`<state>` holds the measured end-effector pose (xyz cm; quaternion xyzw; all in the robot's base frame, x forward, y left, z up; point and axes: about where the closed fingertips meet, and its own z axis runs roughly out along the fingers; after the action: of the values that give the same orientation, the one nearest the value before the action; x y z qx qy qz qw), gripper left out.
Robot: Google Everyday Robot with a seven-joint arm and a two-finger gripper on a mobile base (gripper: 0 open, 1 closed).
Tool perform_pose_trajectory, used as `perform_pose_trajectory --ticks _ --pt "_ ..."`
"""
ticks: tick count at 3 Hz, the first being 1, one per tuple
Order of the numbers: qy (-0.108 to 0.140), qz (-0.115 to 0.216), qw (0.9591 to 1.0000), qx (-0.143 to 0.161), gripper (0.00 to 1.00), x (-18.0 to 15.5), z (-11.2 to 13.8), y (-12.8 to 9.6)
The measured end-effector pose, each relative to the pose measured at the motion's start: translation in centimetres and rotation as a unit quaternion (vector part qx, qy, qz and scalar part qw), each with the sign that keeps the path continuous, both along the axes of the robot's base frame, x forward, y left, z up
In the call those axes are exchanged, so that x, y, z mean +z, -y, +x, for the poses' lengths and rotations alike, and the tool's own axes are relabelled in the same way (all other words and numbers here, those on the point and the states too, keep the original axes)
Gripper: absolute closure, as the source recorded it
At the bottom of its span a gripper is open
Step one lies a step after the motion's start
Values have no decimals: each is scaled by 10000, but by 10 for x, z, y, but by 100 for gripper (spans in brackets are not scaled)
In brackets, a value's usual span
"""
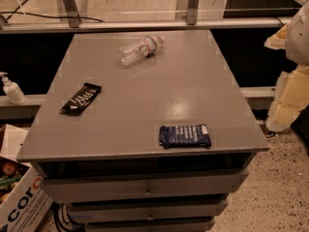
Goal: Pick rxbar blueberry
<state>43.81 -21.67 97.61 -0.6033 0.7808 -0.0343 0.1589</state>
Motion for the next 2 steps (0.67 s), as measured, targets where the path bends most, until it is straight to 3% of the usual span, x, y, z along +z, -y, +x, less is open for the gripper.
perform_pose_trajectory --ticks 1,2 --pt "0 1 10000 0 0 0 0 0" --pt "-213 255 9994 -45 0 -23 3 -3"
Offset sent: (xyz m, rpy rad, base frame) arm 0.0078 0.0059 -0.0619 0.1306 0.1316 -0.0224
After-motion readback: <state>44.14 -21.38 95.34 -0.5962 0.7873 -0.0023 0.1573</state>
